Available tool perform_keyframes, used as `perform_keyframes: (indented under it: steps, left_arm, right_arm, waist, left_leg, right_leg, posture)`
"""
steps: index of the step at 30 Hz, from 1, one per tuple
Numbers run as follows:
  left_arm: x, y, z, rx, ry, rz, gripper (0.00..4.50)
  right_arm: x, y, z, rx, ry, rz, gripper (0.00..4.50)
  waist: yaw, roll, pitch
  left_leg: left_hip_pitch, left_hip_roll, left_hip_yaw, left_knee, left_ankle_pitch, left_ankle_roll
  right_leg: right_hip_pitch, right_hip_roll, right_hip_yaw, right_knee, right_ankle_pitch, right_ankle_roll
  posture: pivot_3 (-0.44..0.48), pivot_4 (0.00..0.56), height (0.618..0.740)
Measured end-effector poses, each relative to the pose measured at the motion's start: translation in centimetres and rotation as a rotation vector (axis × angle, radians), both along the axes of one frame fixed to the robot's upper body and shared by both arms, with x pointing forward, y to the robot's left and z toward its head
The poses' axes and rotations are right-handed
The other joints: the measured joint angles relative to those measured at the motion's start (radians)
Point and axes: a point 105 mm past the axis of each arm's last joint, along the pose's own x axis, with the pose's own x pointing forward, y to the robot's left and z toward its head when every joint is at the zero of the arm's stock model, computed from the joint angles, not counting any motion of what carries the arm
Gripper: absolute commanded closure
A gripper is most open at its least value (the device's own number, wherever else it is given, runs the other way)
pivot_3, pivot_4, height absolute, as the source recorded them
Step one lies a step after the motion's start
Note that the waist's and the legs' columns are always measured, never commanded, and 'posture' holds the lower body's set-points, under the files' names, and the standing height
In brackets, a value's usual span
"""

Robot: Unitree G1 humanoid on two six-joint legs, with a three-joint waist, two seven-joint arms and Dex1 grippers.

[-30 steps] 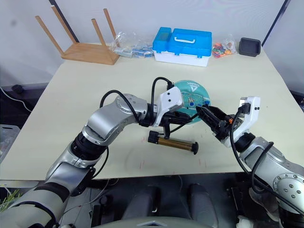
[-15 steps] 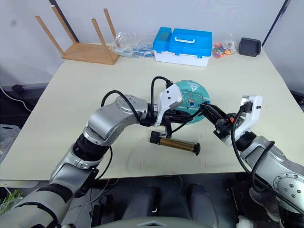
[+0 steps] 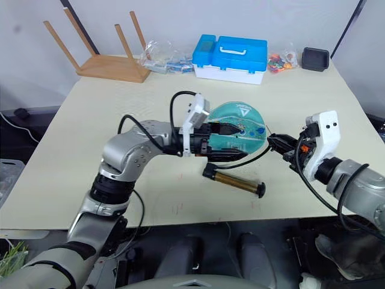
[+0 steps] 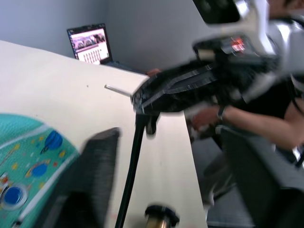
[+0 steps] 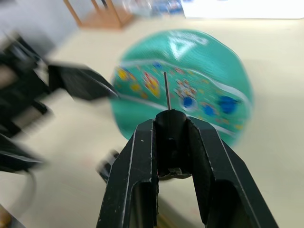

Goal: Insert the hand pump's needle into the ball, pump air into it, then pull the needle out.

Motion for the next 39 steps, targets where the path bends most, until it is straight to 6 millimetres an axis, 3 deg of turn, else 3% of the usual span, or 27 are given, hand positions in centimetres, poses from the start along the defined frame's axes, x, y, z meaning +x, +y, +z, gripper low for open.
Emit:
perform_keyframes:
  steps: [2,5,13,16,23,33,39]
  left_arm:
    - [-0.1,1.6,-0.3,0.015,-0.005,0.019,0.0]
    - [0.0,3.9,-0.3,0.029,-0.03,0.065,0.0]
    - [-0.1,7.7,0.5,0.069,-0.085,0.13,0.0]
    - [-0.1,8.7,1.1,0.093,-0.107,0.147,0.0]
    - [-0.3,9.4,2.1,0.152,-0.16,0.147,0.0]
    - [0.5,9.3,1.7,0.245,-0.192,0.172,0.0]
    - [1.3,9.3,1.6,0.266,-0.195,0.216,0.0]
  right_arm:
    - [0.1,-0.7,0.6,-0.233,-0.033,0.029,4.08]
    - [0.4,-1.5,2.1,-0.411,-0.055,0.034,4.08]
    - [0.1,-1.2,3.5,-0.595,-0.008,0.141,4.08]
    - [-0.1,-1.2,4.1,-0.746,-0.02,0.188,4.08]
    - [-0.2,0.1,4.1,-0.937,0.0,0.328,4.08]
    - [2.9,3.3,3.9,-1.138,0.006,0.432,4.08]
    - [3.4,4.6,3.7,-1.255,-0.008,0.51,4.08]
  waist:
    - [-0.001,0.004,0.002]
    - [-0.001,0.003,0.002]
    - [0.001,0.004,0.002]
    - [0.0,0.004,0.003]
    - [-0.005,0.005,0.003]
    - [-0.005,0.005,0.003]
    - [-0.003,0.005,0.003]
  left_leg:
    - [-0.001,0.0,0.001,0.0,0.0,0.001]
    - [-0.001,0.001,0.001,0.0,0.0,0.001]
    - [-0.003,0.005,0.002,0.0,-0.001,0.001]
    - [-0.004,0.006,0.002,0.0,-0.001,0.001]
    - [-0.006,0.006,0.005,-0.001,-0.001,0.001]
    - [-0.009,0.005,0.005,0.0,-0.001,0.001]
    - [-0.012,0.005,0.003,0.0,-0.001,0.001]
  right_leg:
    - [-0.001,0.0,0.001,0.0,0.0,0.0]
    - [-0.001,0.0,0.0,0.0,0.0,0.0]
    - [-0.003,0.0,0.0,-0.001,0.0,0.0]
    - [-0.005,0.001,0.0,-0.001,0.0,0.0]
    - [-0.01,0.001,0.003,-0.001,0.0,0.0]
    - [-0.014,0.002,0.003,0.0,0.0,0.0]
    - [-0.015,0.002,0.001,0.0,0.0,-0.001]
  posture:
    - [0.0,0.15,0.74]
    - [0.0,0.15,0.74]
    - [0.0,0.15,0.74]
    - [0.0,0.15,0.74]
    - [0.0,0.15,0.74]
    - [0.0,0.15,0.74]
    - [0.0,0.15,0.74]
